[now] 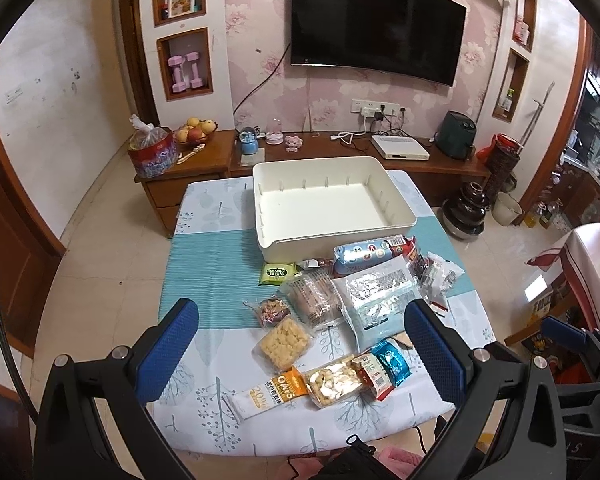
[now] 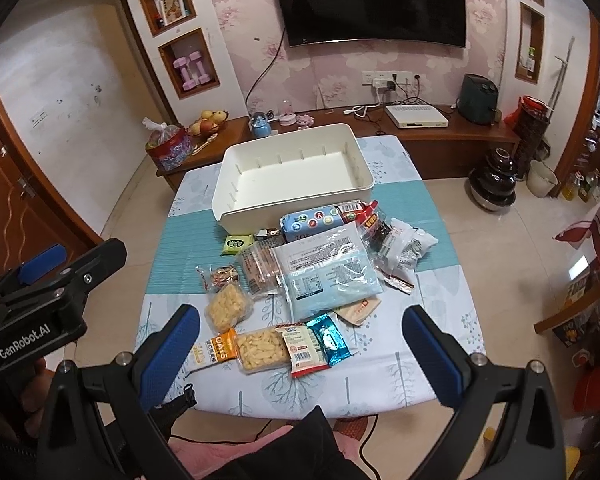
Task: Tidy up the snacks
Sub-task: 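Move both tools toward the snacks lying beside the white box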
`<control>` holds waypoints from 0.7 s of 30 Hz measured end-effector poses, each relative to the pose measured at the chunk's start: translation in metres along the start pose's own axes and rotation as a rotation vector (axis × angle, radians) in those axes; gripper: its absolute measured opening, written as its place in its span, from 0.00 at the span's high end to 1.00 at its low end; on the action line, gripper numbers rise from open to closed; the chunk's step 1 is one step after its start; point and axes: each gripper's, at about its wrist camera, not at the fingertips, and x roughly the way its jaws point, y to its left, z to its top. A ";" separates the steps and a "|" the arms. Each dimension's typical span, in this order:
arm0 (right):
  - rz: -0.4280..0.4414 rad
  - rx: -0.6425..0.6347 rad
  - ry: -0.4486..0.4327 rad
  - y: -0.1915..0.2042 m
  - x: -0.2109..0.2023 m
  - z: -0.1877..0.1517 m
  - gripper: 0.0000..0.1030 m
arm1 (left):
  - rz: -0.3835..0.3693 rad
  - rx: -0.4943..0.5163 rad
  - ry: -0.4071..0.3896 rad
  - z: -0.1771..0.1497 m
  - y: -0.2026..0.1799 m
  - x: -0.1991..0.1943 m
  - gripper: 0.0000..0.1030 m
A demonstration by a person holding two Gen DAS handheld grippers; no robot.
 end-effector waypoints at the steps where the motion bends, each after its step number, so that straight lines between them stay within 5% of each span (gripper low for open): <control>1: -0.006 0.012 -0.001 0.000 0.001 0.000 0.01 | -0.007 0.006 0.004 0.001 0.001 0.000 0.01; 21: -0.088 0.176 -0.033 -0.023 0.003 -0.001 0.01 | -0.082 0.075 0.035 0.018 -0.017 0.024 0.01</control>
